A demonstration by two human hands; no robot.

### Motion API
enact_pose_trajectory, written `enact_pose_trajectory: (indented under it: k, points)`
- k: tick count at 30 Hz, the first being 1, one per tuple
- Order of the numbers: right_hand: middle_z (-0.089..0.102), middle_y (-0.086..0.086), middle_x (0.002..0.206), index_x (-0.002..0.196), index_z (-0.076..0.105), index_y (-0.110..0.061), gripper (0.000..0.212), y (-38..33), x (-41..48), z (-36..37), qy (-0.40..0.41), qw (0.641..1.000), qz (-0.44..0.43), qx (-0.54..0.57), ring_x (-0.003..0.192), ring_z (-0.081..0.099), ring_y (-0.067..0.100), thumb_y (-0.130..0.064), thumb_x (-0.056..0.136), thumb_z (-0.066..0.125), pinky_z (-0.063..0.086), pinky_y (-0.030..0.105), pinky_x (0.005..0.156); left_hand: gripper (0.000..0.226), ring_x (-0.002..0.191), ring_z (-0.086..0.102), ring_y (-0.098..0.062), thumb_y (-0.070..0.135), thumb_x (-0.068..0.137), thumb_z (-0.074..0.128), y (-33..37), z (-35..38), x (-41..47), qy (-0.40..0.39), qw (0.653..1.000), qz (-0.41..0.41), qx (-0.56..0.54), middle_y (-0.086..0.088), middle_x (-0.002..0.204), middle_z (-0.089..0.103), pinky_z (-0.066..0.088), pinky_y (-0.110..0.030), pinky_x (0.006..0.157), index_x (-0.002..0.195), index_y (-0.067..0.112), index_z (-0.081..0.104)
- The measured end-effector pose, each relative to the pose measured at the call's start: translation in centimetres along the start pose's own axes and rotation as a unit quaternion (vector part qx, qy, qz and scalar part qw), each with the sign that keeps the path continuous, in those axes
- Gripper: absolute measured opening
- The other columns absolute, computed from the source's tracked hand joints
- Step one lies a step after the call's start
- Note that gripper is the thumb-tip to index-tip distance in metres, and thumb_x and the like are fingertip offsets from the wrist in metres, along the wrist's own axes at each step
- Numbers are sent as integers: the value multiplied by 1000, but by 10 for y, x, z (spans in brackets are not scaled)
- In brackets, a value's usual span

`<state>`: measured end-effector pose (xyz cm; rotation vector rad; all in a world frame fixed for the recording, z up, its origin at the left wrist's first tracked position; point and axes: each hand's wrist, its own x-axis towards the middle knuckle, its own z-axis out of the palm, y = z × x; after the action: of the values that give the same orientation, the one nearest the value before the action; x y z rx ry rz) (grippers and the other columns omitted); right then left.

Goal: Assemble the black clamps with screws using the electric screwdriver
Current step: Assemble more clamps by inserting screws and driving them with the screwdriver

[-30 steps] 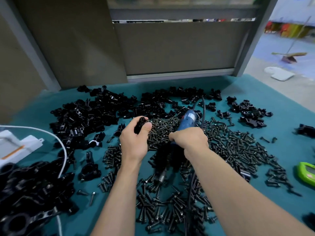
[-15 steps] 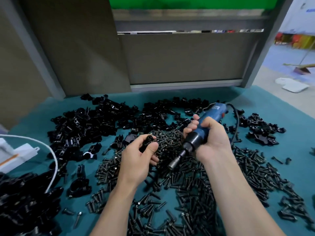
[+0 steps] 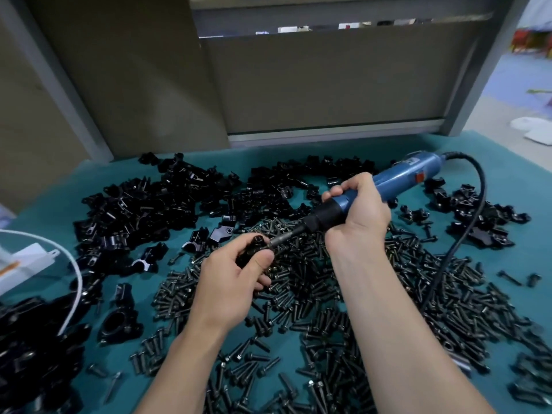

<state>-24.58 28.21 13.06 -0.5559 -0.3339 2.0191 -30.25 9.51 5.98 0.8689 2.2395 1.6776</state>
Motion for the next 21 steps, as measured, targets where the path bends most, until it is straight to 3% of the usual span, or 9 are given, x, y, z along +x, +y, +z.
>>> enact_pose_trajectory:
  k: [5,11,15,18,21]
  points:
    - [53,4,66,108,52,-13,40,3,0,-1,-29,999,-30,-27,48,49,19,15,79,51,49,33,54,32,70,77,-15,33,98,71,-2,2,3,5,1000,-6,4,17,93,77,64,-37,67,129,27,71]
    - [54,5,66,109,51,-13,41,3,-1,2,-32,999,-22,7,48,50,19,15,79,51,49,33,56,31,70,76,-14,34,98,72,-1,3,2,10,1000,-5,-7,16,89,77,65,-42,70,129,32,71]
    - [51,7,72,109,46,-12,41,-1,0,2,-27,998,-4,48,48,48,18,14,78,52,48,31,53,23,71,77,-11,33,98,72,-1,4,2,3,1000,7,-2,19,90,77,64,-37,69,114,50,69]
    - [51,8,72,109,46,-11,41,0,-1,3,-28,999,-5,46,47,49,18,15,78,52,48,30,52,30,73,77,-11,32,98,72,-1,4,2,10,1000,0,-7,21,92,77,64,-36,70,128,35,70]
    - [51,7,72,111,48,-10,41,-1,-2,4,-36,999,-6,40,47,48,18,15,79,52,48,31,53,26,73,77,-11,32,98,73,-2,3,1,6,1000,2,-3,20,92,77,65,-41,73,121,44,69]
